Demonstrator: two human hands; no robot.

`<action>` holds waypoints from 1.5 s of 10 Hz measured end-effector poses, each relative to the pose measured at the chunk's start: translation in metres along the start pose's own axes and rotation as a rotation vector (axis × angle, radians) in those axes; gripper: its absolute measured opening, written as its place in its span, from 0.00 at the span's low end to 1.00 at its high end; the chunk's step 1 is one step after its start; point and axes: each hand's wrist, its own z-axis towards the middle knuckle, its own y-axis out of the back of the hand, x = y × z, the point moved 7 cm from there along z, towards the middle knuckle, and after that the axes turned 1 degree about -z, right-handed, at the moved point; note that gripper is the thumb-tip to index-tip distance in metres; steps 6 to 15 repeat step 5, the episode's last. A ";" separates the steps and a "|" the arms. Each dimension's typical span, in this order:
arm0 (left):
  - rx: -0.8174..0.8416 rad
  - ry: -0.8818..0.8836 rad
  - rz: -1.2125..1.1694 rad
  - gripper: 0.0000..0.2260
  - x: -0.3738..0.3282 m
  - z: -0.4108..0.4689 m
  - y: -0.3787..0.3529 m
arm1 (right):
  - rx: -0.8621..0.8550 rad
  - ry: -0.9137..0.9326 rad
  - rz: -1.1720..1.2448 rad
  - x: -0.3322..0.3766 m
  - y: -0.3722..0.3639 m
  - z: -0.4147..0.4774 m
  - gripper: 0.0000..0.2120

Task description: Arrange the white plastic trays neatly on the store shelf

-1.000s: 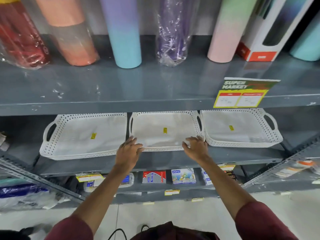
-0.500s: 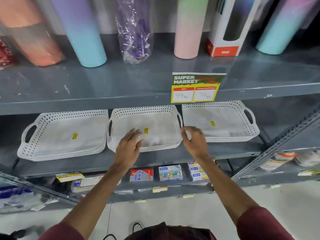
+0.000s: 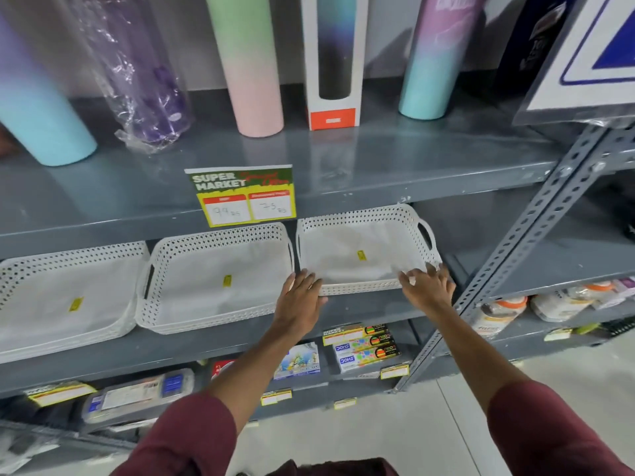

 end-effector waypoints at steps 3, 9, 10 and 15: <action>0.031 0.049 0.036 0.27 -0.014 -0.024 -0.005 | -0.018 0.039 -0.025 -0.014 0.001 -0.017 0.26; -0.054 0.057 -0.053 0.26 -0.017 -0.038 0.013 | -0.143 0.168 0.021 0.007 0.013 -0.039 0.26; -0.054 0.057 -0.053 0.26 -0.017 -0.038 0.013 | -0.143 0.168 0.021 0.007 0.013 -0.039 0.26; -0.054 0.057 -0.053 0.26 -0.017 -0.038 0.013 | -0.143 0.168 0.021 0.007 0.013 -0.039 0.26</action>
